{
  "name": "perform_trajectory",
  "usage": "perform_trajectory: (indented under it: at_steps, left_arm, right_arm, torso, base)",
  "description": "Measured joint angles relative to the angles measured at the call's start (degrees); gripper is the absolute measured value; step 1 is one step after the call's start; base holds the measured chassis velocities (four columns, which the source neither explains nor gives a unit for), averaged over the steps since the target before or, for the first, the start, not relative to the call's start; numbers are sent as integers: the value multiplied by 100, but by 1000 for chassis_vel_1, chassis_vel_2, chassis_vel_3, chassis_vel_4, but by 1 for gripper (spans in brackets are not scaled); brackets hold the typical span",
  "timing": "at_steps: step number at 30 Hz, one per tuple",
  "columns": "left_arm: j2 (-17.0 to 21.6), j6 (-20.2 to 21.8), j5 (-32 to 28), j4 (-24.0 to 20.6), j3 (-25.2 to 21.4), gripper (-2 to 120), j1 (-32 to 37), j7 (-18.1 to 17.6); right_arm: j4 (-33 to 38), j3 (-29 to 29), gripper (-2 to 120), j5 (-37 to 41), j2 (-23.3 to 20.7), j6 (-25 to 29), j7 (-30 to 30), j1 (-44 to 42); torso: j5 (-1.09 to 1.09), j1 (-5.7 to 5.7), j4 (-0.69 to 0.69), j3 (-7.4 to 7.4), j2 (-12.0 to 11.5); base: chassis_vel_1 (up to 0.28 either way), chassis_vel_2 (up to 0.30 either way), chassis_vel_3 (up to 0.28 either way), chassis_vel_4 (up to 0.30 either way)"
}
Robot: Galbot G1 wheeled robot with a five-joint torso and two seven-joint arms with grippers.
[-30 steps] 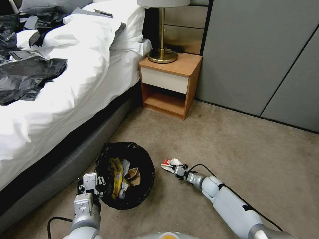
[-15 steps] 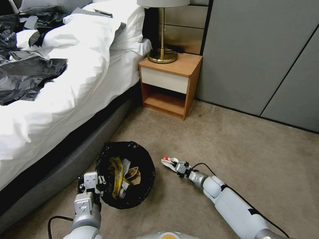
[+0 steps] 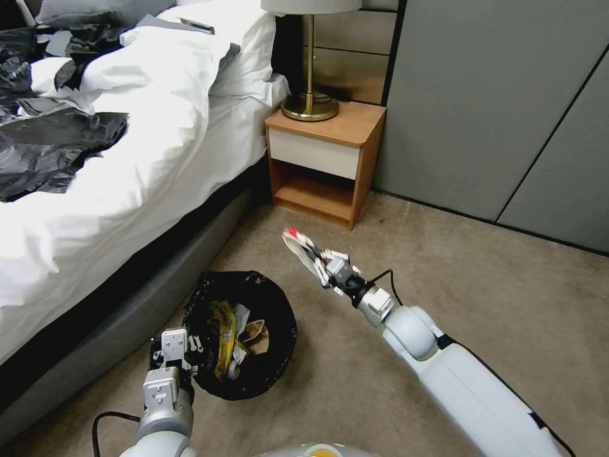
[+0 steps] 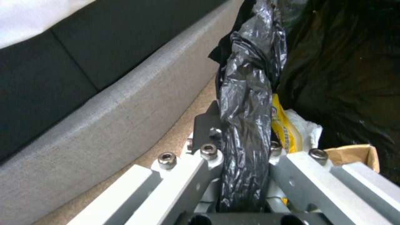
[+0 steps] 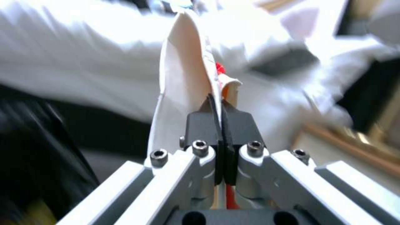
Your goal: Pick up the trash bin, then pick up the garbage from the floor and place it into the trash bin.
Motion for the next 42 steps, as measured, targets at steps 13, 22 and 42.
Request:
perform_trajectory:
  at_steps: [13,22,42]
  left_arm:
    - [-25,7,52,32,86,1,-31,0]
    - [-32,7,74,-2,111,1,3,1]
    - [-45,7,100,-25,149,1,-5,8]
  right_arm:
    - [660,-768,0,278,-460,-84,-269,-465]
    - [13,-1210,1,-31,-195,-73,-270,-363]
    - [-219,-1472,73,-94,-155,-238,-233,-199]
  torso:
    - [1,0,-2,0,0]
    - [1,0,-1,1,0]
    - [1,0,-1,1,0]
  base:
    - [0,0,0,0]
    - [0,0,0,0]
    - [0,0,0,0]
